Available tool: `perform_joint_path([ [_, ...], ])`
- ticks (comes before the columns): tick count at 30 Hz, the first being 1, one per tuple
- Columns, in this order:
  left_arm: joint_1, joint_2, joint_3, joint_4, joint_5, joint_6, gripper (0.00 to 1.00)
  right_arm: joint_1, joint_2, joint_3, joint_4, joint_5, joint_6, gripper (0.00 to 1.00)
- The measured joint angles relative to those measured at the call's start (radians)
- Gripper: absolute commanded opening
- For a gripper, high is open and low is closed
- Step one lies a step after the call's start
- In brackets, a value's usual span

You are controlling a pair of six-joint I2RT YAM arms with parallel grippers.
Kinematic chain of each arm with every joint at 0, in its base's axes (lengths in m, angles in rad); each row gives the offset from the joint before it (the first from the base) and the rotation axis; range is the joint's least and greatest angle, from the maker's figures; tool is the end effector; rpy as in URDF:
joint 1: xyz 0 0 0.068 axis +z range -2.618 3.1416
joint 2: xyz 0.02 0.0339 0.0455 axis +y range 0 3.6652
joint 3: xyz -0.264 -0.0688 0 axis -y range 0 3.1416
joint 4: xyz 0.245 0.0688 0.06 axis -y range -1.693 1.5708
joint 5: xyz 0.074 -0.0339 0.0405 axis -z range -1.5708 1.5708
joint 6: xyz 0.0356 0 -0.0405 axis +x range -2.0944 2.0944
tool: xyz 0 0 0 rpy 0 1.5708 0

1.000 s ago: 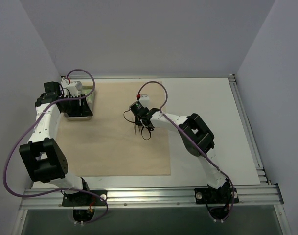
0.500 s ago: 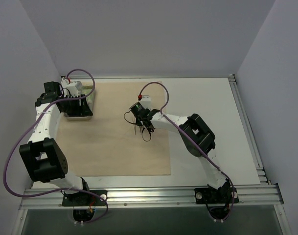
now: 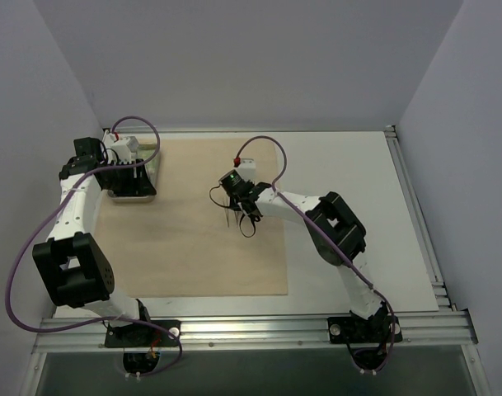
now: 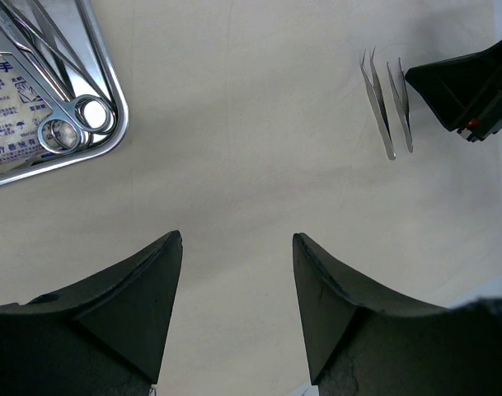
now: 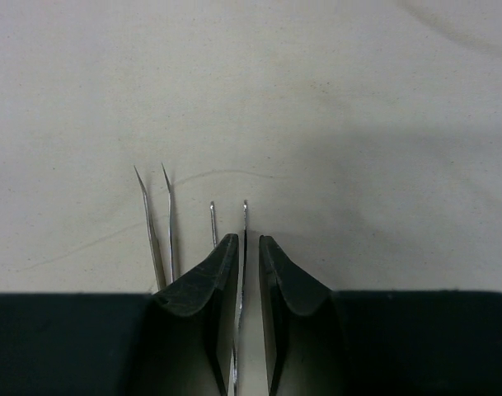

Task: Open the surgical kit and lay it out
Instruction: Place the medical item in the surgical kit, then pick up the medical item from the container.

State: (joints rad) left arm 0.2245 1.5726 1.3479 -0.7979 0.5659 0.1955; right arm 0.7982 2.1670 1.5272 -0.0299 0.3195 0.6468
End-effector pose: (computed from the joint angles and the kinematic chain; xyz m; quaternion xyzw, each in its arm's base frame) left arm 0.3230 0.0542 0.2926 0.0622 0.9254 -0.2087 0.3102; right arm 0.3466 0.3396 0.1669 0.0019 0.8914 0.1769 0.4172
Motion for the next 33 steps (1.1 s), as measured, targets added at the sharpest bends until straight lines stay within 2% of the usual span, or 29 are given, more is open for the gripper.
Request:
perform_joint_path([
  [7,0.0,0.0,0.0,0.0,-0.002,0.001,0.65,0.0,-0.138,-0.057,-0.002,0.018,-0.013,0.16],
  [12,0.008,0.0,0.0,0.0,-0.017,0.001,0.65,0.0,-0.262,-0.151,0.025,0.003,-0.022,0.1],
  [17,0.018,0.002,0.0,0.001,-0.05,0.004,0.65,0.002,-0.273,-0.257,0.051,-0.035,-0.008,0.08],
  [23,0.019,0.048,0.027,0.005,-0.165,0.024,0.61,0.002,-0.275,-0.331,0.061,-0.055,0.004,0.08],
  [28,0.019,0.176,0.15,0.015,-0.282,0.036,0.49,-0.004,-0.313,-0.357,0.111,-0.066,-0.01,0.08],
  [33,0.019,0.393,0.389,0.011,-0.39,0.053,0.46,-0.048,-0.336,-0.389,0.154,-0.105,-0.036,0.08],
])
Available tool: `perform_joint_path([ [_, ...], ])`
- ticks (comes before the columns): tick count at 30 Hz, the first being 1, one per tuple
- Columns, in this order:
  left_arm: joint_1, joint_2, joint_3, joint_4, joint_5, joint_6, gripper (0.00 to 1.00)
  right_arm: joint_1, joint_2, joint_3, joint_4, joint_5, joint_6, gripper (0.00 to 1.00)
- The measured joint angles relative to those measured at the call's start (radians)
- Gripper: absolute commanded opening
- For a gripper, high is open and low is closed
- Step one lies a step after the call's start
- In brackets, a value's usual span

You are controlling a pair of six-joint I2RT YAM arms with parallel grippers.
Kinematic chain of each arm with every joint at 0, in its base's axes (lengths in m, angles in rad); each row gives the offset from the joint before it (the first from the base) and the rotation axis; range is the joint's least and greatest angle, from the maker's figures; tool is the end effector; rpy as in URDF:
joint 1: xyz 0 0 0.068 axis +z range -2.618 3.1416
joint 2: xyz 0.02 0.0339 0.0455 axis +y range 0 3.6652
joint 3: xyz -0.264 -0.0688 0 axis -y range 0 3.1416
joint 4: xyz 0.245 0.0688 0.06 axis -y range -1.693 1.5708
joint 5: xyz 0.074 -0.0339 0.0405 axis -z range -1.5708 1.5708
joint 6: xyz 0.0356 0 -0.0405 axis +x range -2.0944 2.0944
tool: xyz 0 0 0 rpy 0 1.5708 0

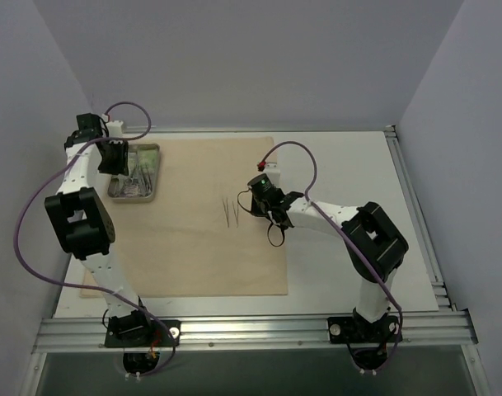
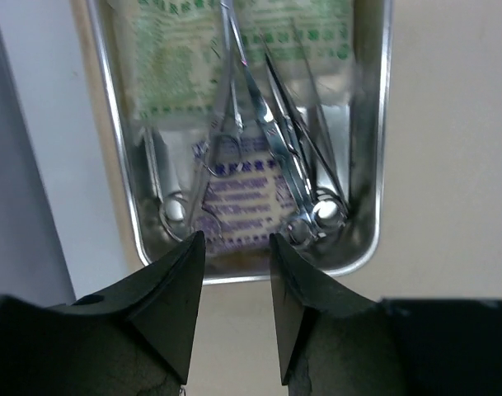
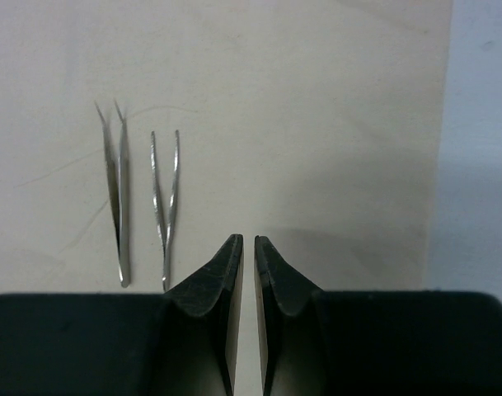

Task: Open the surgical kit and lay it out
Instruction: Pick up the medical item from the container.

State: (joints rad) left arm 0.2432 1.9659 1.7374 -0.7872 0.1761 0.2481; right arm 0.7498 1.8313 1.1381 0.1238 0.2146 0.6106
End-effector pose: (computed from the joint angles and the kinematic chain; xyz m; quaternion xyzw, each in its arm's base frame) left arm 0.4201 0.0978 0.2674 0.0264 0.9579 -0.0157 0.2853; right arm 0.3026 0.2714 0.1995 -0.0094 0.8737 0.2271 0.4301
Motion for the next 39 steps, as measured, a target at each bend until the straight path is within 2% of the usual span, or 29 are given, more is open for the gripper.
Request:
perform_joint_path([
  [7,-0.005,0.303,0.315,-0.04,-0.121,0.026,0.46,-0.094,0.0,-0.007,0.023,-0.04,-0.042,0.08],
  [14,-0.019,0.442,0.452,-0.102,-0.153,0.051,0.46,-0.128,0.025,-0.007,0.049,-0.077,-0.066,0.08],
  [26,-0.026,0.448,0.434,-0.122,-0.154,0.086,0.38,-0.141,0.078,-0.006,0.052,-0.118,-0.082,0.08],
  [39,-0.026,0.403,0.394,-0.126,-0.146,0.101,0.38,-0.147,0.078,-0.006,0.052,-0.12,-0.085,0.08],
])
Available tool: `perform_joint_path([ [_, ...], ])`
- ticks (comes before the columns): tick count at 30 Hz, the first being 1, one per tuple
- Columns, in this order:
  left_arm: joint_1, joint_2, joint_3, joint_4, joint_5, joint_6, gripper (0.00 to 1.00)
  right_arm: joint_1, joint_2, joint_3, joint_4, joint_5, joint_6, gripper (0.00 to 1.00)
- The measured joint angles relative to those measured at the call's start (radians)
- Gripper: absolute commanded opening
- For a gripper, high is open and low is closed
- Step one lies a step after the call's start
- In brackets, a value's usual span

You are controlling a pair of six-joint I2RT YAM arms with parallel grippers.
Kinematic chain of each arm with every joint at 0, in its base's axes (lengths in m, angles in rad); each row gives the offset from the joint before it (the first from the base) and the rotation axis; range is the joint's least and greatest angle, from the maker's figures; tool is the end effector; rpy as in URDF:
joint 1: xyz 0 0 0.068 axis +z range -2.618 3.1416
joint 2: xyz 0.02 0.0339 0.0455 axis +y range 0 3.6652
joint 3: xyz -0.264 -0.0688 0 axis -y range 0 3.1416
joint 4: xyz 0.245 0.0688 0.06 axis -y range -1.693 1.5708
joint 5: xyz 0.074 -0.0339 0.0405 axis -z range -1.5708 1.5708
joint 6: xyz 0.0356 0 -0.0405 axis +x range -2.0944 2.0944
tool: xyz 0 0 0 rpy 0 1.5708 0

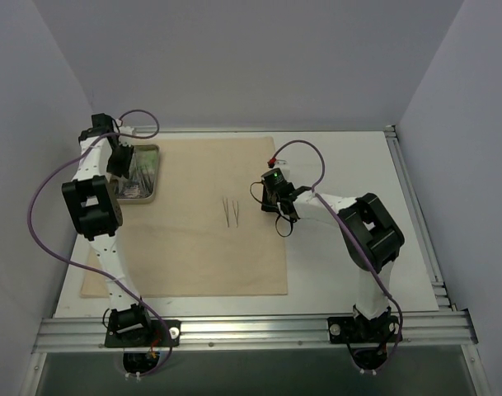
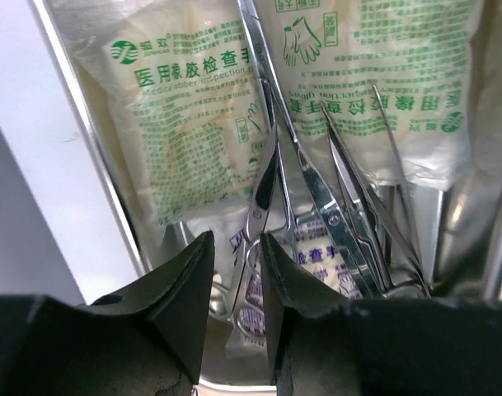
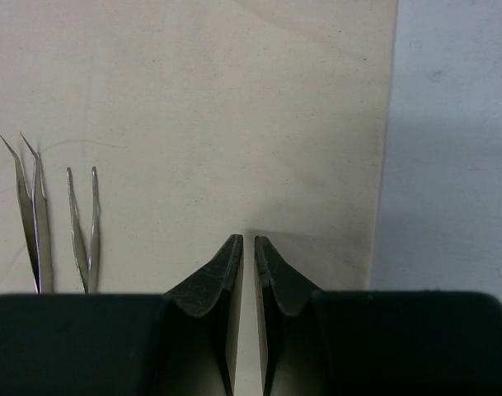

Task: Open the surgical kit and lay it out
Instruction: Pick up the medical item from the container.

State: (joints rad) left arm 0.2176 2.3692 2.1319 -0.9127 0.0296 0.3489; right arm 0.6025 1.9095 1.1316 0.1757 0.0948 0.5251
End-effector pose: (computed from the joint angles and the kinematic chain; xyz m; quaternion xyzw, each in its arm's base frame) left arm 0.4944 0.1082 0.1984 0.0672 0.9755 0.0445 0.2045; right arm 0.3435 0.2322 0.1713 -0.0122 0.8842 0.2131 0.4155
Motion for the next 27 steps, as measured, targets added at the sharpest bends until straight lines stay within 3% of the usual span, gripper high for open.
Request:
perform_joint_path([
  [9,0.0,-0.098,-0.042,0.0,0.008,0.004,0.37,0.0,0.0,0.0,0.0,-0.006,0.0,0.08],
  [27,0.0,-0.027,-0.08,-0.011,0.003,0.006,0.34,-0.008,0.0,-0.001,0.001,-0.011,0.0,0.08],
])
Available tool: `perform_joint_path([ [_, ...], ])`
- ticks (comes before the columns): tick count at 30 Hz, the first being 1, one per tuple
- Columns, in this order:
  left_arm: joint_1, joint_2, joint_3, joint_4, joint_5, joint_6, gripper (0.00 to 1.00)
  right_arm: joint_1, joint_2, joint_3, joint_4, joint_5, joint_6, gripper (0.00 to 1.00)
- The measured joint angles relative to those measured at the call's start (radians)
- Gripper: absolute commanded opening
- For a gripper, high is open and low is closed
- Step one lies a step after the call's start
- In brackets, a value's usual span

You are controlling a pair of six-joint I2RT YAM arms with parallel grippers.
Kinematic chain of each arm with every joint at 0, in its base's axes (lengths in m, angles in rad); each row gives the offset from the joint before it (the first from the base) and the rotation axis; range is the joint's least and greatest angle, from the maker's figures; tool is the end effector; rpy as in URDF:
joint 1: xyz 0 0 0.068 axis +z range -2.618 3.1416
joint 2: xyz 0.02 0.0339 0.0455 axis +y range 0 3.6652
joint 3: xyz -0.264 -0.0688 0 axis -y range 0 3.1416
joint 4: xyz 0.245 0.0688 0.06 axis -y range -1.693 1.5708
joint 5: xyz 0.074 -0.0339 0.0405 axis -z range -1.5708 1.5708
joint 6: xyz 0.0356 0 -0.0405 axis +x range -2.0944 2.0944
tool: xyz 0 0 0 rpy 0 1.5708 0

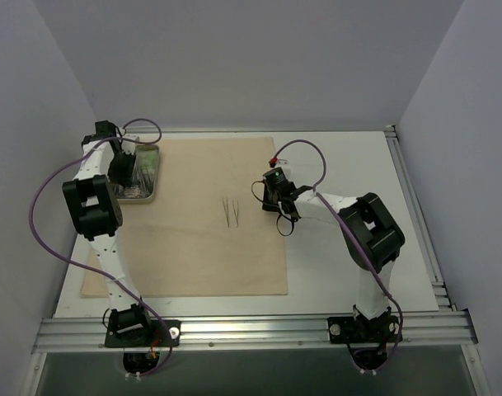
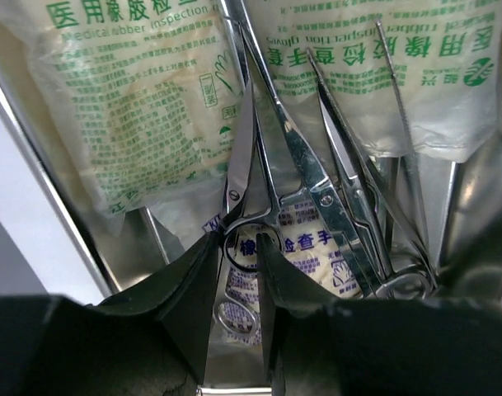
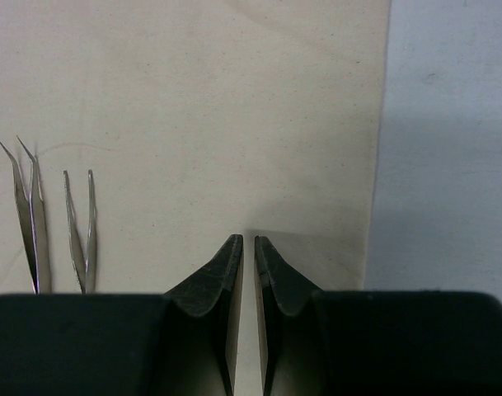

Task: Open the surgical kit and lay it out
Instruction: Pick up the medical item from the container.

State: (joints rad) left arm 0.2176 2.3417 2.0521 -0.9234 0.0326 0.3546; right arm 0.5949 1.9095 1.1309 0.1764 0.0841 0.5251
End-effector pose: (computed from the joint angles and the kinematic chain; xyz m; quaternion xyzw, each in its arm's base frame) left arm 0.4829 0.1056 0.1878 0.0702 0.9814 0.0348 0.1752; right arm 0.3450 0.2298 0.1711 -0.0113 0.8844 0.2156 0.4139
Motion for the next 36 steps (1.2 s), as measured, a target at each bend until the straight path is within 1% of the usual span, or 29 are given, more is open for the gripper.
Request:
perform_joint_path([
  [2,0.0,0.013,0.0,0.001,-0.002,0.0,0.33,-0.001,0.0,0.0,0.0,-0.003,0.0,0.08],
  [6,0.0,0.015,0.004,0.004,-0.006,-0.003,0.28,-0.005,0.0,0.0,0.0,-0.006,0.0,0.08],
  [7,0.0,0.015,0.004,0.005,-0.008,-0.003,0.25,-0.005,0.0,0.0,0.0,-0.007,0.0,0.08],
  [8,0.0,0.015,0.004,0.006,-0.009,-0.004,0.2,-0.005,0.0,0.0,0.0,-0.007,0.0,0.08],
  [11,0.0,0.015,0.004,0.01,-0.01,-0.008,0.12,-0.005,0.0,0.0,0.0,-0.008,0.0,0.08],
  [12,0.0,0.015,0.004,0.011,-0.01,-0.009,0.06,-0.005,0.0,0.0,0.0,-0.009,0.0,0.08],
  [13,0.0,0.015,0.004,0.013,-0.01,-0.013,0.03,-0.005,0.0,0.0,0.0,-0.01,0.0,0.08],
  [21,0.0,0.006,-0.002,0.026,-0.012,-0.028,0.02,-0.005,0.0,0.0,0.0,-0.013,0.001,0.08],
  [28,0.0,-0.053,-0.055,0.115,-0.06,-0.059,0.02,-0.005,0.0,-0.003,0.0,-0.014,0.004,0.08],
  [36,0.0,-0.127,-0.066,0.178,-0.106,-0.067,0.02,-0.005,0.0,-0.004,0.0,-0.014,0.004,0.08],
])
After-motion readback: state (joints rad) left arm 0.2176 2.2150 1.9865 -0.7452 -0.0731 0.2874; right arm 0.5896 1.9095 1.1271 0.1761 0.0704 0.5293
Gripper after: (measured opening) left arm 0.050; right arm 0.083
